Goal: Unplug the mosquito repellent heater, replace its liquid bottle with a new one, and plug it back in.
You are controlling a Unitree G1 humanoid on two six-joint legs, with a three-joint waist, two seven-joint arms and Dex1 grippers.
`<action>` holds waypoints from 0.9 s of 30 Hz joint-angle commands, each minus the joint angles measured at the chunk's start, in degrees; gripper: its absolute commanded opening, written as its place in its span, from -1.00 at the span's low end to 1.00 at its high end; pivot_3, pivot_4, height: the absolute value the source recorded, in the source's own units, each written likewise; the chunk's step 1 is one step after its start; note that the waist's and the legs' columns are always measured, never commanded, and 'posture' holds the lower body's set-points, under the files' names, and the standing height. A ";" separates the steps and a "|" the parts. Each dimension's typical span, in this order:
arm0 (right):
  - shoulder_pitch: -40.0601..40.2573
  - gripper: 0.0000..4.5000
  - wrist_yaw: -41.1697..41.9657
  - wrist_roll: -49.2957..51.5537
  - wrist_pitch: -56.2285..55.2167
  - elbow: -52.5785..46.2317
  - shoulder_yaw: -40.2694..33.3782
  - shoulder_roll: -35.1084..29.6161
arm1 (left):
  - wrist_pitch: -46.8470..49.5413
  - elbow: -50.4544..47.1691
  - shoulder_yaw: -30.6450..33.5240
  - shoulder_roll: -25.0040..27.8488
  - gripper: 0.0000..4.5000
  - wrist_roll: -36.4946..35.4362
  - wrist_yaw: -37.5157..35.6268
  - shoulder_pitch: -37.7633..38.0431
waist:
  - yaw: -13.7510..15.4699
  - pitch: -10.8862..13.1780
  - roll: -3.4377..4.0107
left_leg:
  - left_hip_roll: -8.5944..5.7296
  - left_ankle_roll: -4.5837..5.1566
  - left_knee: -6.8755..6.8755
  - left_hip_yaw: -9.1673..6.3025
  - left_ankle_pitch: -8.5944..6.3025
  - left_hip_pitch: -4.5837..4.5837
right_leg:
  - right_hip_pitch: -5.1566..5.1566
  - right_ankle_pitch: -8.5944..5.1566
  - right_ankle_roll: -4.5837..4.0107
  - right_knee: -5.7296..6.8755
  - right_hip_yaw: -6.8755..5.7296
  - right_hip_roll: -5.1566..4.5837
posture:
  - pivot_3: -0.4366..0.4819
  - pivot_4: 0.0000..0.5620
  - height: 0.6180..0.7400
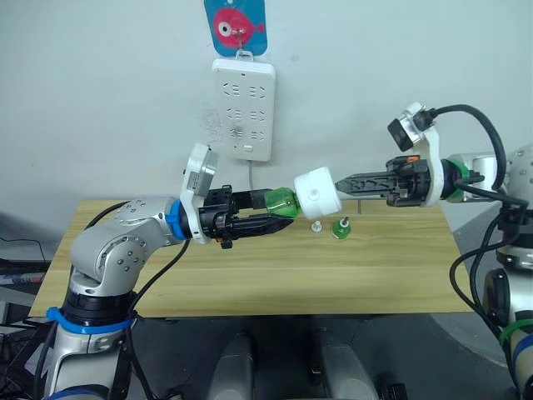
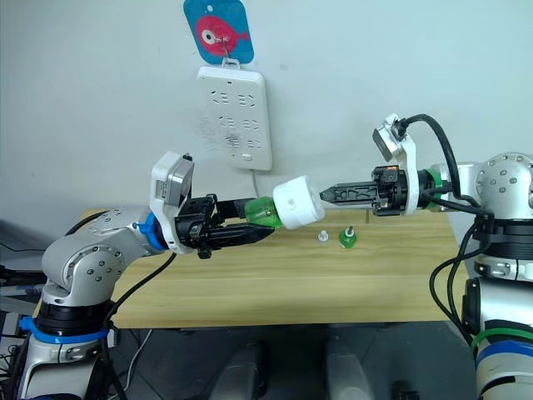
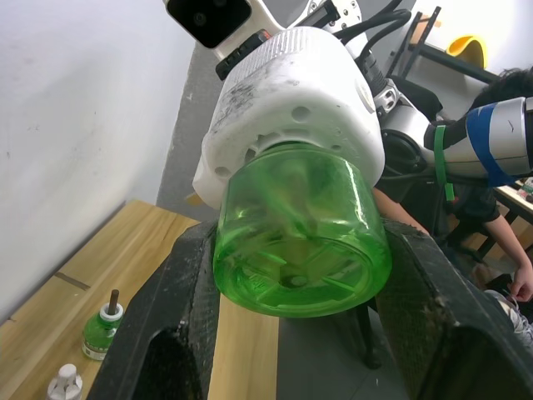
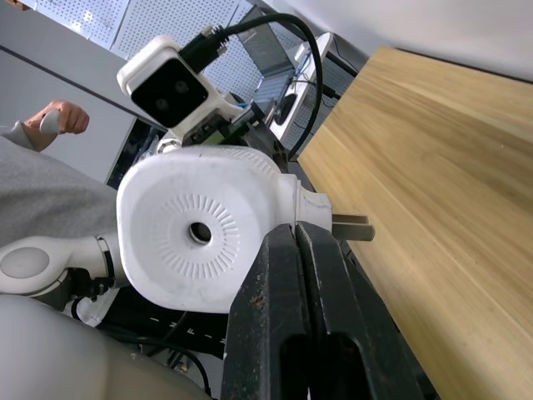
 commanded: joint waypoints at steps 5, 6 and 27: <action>-0.48 -0.98 0.35 1.20 -0.41 -4.59 0.49 2.63 | -0.49 -1.52 -0.49 -0.10 0.00 0.31 1.16 0.11 | -0.01 0.00 0.00 | 0.00 0.00 0.00 0.00 0.00 0.00 | 0.00 0.00 0.00 0.00 0.00 0.00 | -0.15 -0.22 1.00; -0.37 -0.98 0.24 1.02 -0.51 -4.79 0.50 2.77 | -0.50 -1.56 -0.51 -0.15 0.00 0.32 1.21 0.08 | -0.01 0.00 0.00 | 0.00 0.00 0.00 0.00 0.00 0.00 | 0.00 0.00 0.00 0.00 0.00 0.00 | -0.15 -0.22 1.00; -1.30 -0.98 2.11 -12.05 -15.89 9.66 5.18 6.66 | 0.19 -1.33 -0.44 0.30 0.00 -0.66 1.44 -0.95 | -0.02 0.00 0.00 | 0.00 -0.01 -0.01 -0.01 0.00 0.00 | -0.01 0.01 -0.01 0.01 0.00 -0.01 | -0.15 -0.16 1.00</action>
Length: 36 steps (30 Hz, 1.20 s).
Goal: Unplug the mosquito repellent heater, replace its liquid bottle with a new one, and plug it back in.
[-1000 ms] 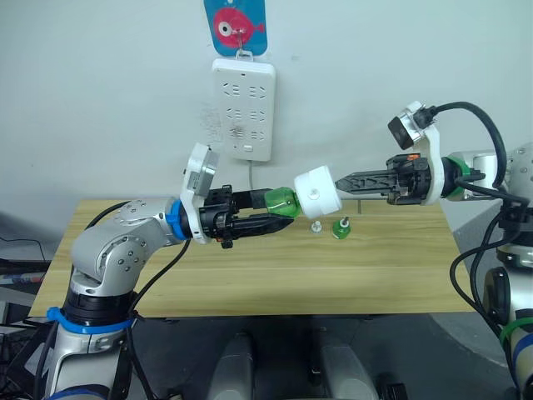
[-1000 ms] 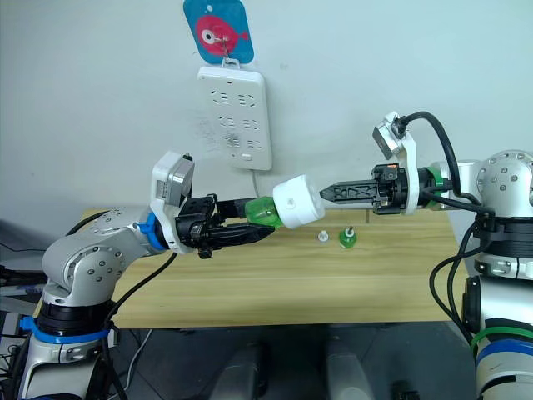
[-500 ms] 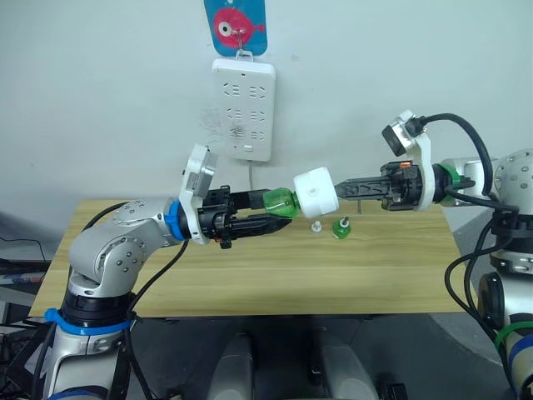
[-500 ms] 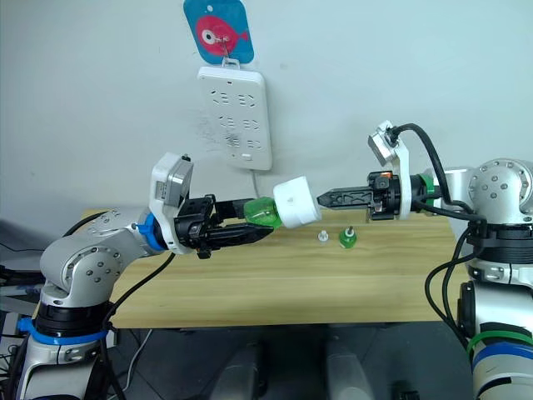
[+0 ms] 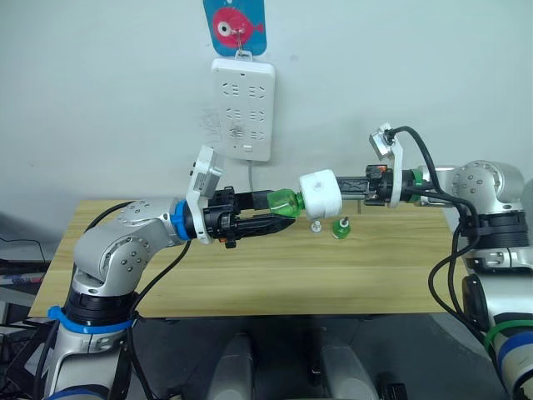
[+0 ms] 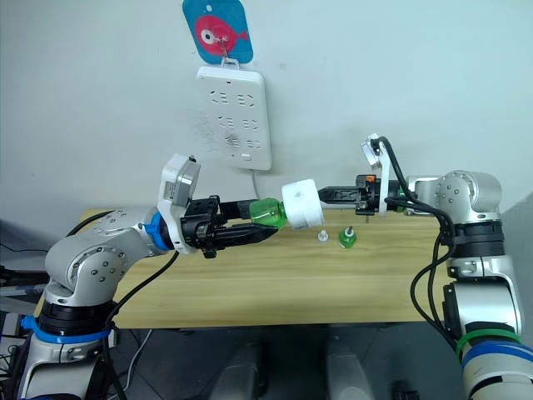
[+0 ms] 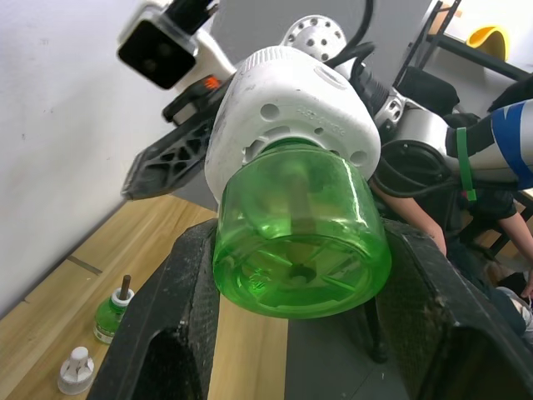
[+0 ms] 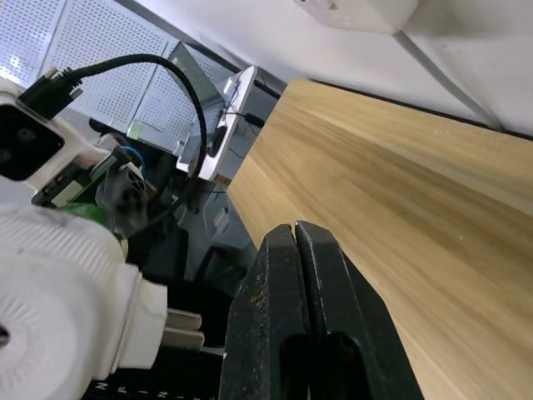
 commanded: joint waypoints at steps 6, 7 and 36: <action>0.49 -0.98 -2.15 4.72 4.52 -7.62 -3.45 5.90 | -1.28 0.10 0.90 -0.91 0.00 -0.14 1.19 -2.01 | -0.06 0.00 0.00 | 0.03 0.00 0.01 -0.01 0.00 0.01 | 0.00 0.00 0.00 0.04 0.00 0.01 | -0.14 -0.15 1.00; 1.03 -0.98 -2.62 5.80 6.06 -9.19 -4.14 6.40 | -1.99 0.70 1.02 -1.21 0.00 0.58 1.62 -2.32 | -0.02 0.00 0.00 | 0.03 0.00 0.01 -0.03 0.00 0.01 | 0.00 0.00 0.00 0.04 -0.01 0.01 | -0.14 -0.15 1.00; -13.03 -0.98 -11.70 18.97 9.67 -6.49 -0.07 -0.71 | -10.06 -1.05 -3.66 -8.26 0.00 5.79 1.37 2.49 | -0.11 0.00 0.00 | 0.00 0.01 0.00 0.02 -0.01 0.00 | 0.01 0.00 0.00 -0.01 0.01 -0.01 | -0.21 -0.16 1.00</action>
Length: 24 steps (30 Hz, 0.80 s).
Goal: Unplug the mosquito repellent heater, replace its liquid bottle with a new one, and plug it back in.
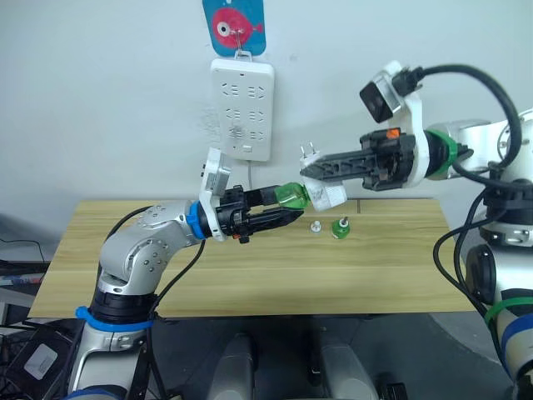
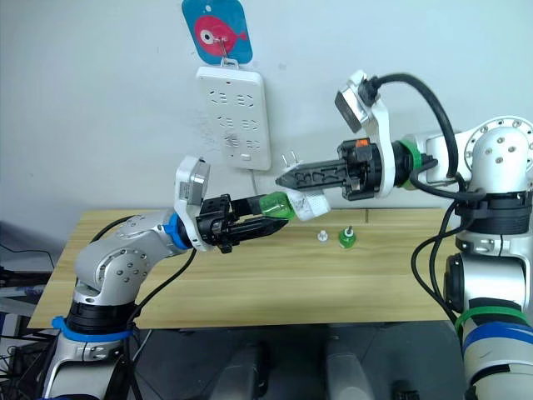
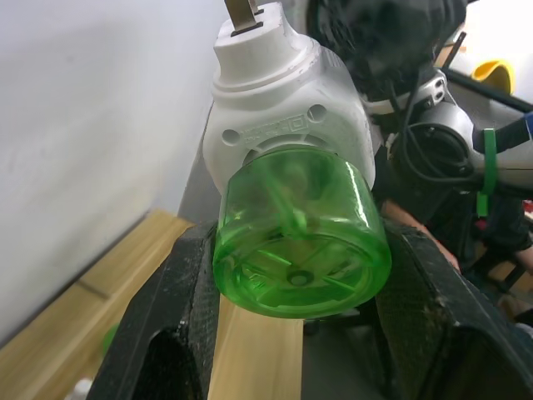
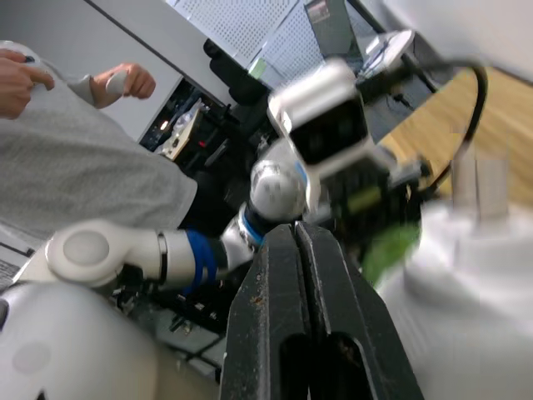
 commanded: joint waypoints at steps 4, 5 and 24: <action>-0.34 -0.98 10.50 -15.56 -11.61 5.76 9.01 -2.05 | -4.16 -4.22 -1.80 -0.92 0.00 1.36 -0.82 1.88 | 0.01 0.00 0.00 | -0.02 0.00 0.01 0.01 0.00 0.00 | -0.01 0.00 0.00 0.01 0.01 -0.02 | -0.19 -0.18 1.00; 0.01 -0.98 12.56 -17.33 -12.72 6.00 10.53 -2.64 | -4.32 -4.20 -1.79 -1.00 0.00 1.31 -0.74 1.88 | 0.02 0.00 0.00 | -0.02 0.00 0.01 0.00 0.00 -0.01 | -0.01 0.00 0.00 0.00 0.00 -0.02 | -0.19 -0.18 1.00; 15.60 -0.98 16.17 -12.87 1.89 -13.80 3.14 -6.64 | -6.52 -0.48 1.02 -1.41 0.00 3.40 4.62 0.94 | 0.51 0.00 0.00 | 0.02 -0.01 0.03 -0.05 0.01 0.02 | 0.01 0.00 0.00 0.04 -0.04 -0.02 | -0.13 -0.24 1.00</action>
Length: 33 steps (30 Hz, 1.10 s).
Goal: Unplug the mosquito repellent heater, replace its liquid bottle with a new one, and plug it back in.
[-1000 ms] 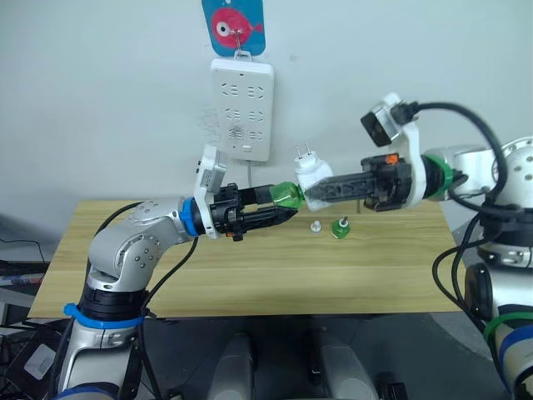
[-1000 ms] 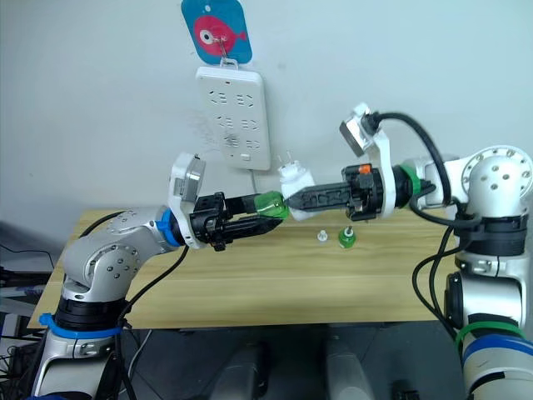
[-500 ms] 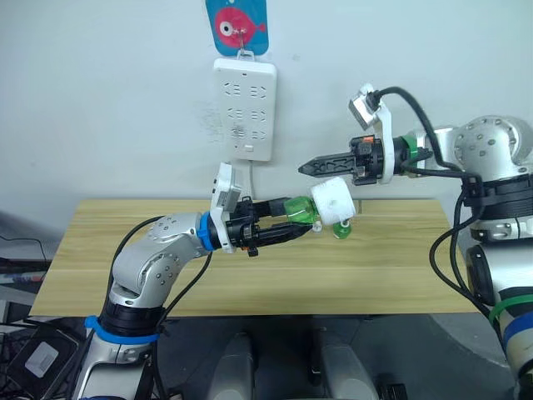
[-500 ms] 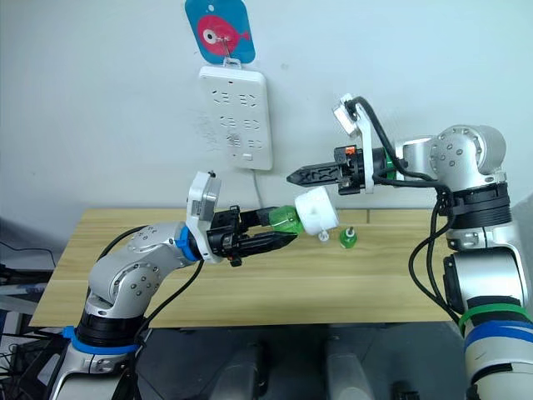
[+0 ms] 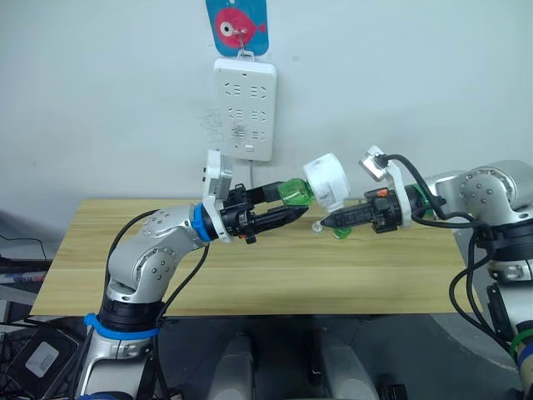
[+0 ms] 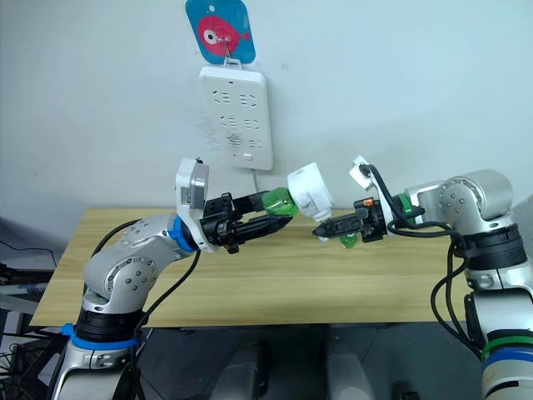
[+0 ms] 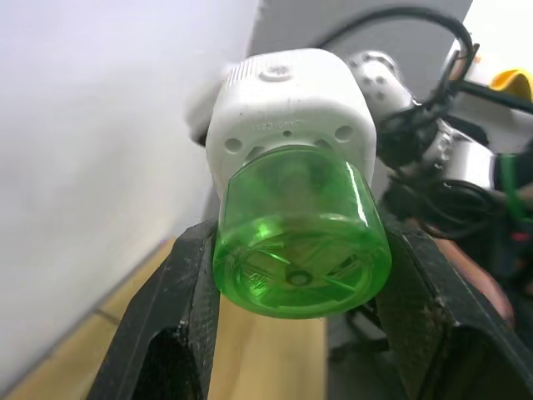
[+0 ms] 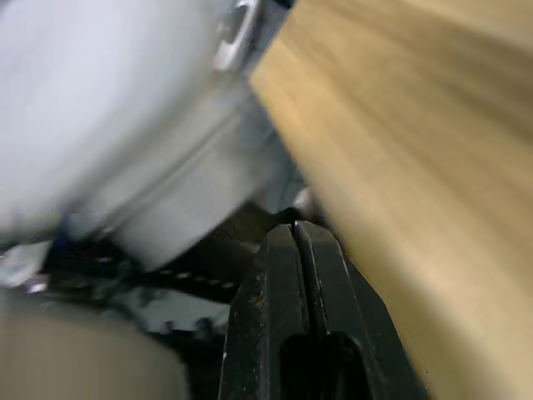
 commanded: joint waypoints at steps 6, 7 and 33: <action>-1.17 -0.98 -9.94 12.22 3.95 -2.42 -7.81 2.97 | -2.05 -0.39 -1.02 -0.23 0.00 1.65 -1.51 0.79 | 0.16 -0.01 -0.01 | -0.06 0.00 0.00 0.03 0.00 -0.01 | 0.01 0.00 0.00 -0.02 0.03 -0.01 | -0.17 -0.26 1.00; -0.85 -0.98 -10.43 12.71 3.95 -2.70 -7.94 2.68 | -1.93 -0.46 -0.97 -0.24 0.00 1.52 -1.61 0.65 | 0.15 -0.01 -0.01 | -0.06 0.00 0.01 0.03 0.00 -0.01 | 0.01 0.00 0.00 -0.02 0.02 -0.01 | -0.17 -0.26 1.00; -0.06 -0.98 -6.90 8.80 3.77 -0.81 -9.45 4.30 | 6.33 -1.18 0.74 1.68 0.00 -5.42 -1.35 -1.65 | 0.06 -0.01 -0.01 | -0.07 0.00 0.03 0.00 0.00 -0.02 | 0.03 0.00 0.00 -0.03 0.02 -0.01 | -0.18 -0.20 1.00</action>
